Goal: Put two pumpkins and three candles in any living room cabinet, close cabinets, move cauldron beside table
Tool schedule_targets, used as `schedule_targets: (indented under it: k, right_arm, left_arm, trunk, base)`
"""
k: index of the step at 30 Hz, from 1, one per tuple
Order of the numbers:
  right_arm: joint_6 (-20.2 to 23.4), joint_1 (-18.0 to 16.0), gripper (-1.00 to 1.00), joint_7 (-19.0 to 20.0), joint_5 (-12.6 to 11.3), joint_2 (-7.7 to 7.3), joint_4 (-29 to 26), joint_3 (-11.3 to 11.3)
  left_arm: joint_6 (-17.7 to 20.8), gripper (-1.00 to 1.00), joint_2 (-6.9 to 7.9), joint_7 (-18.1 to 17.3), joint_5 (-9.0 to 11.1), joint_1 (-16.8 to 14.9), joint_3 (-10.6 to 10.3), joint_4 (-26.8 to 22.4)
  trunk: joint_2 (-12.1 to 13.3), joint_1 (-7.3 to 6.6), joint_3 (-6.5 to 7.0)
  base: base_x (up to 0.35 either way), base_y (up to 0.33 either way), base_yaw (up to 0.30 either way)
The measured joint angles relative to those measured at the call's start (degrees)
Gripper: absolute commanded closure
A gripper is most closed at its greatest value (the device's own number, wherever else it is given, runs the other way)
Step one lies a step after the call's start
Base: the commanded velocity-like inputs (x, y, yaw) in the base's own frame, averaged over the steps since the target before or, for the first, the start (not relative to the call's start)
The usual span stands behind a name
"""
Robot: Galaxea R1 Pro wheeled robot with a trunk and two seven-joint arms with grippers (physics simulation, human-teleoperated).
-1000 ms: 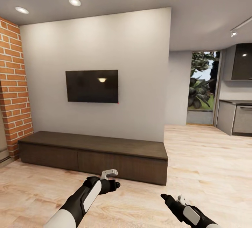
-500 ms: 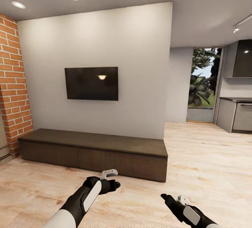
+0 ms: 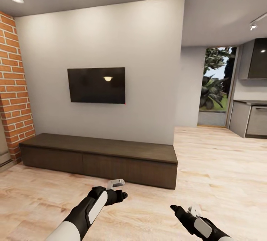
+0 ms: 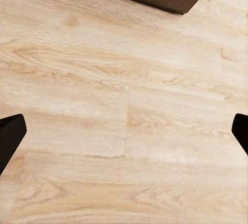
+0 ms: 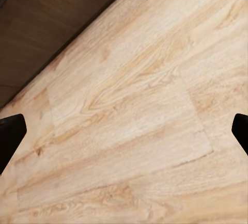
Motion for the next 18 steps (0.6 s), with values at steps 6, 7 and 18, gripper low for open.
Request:
schedule_targets:
  k: [6,7,18]
  right_arm:
    - [0.0,0.0,-1.00,0.0,0.0,0.00,0.0,0.0]
    - [0.0,0.0,-1.00,0.0,0.0,0.00,0.0,0.0]
    - [-0.1,0.0,-1.00,0.0,0.0,0.00,0.0,0.0]
  left_arm:
    - [0.0,-1.00,0.00,0.0,0.0,0.0,0.0,0.0]
    - [0.0,-1.00,0.00,0.0,0.0,0.0,0.0,0.0]
    - [0.0,-1.00,0.00,0.0,0.1,0.0,0.1,0.0]
  trunk:
    - [0.0,0.00,-0.57]
    - [0.0,0.00,-0.66]
    - [0.0,0.00,-1.70]
  base:
    - [0.000,0.000,0.000]
    - [0.000,0.000,0.000]
    - [0.000,0.000,0.000]
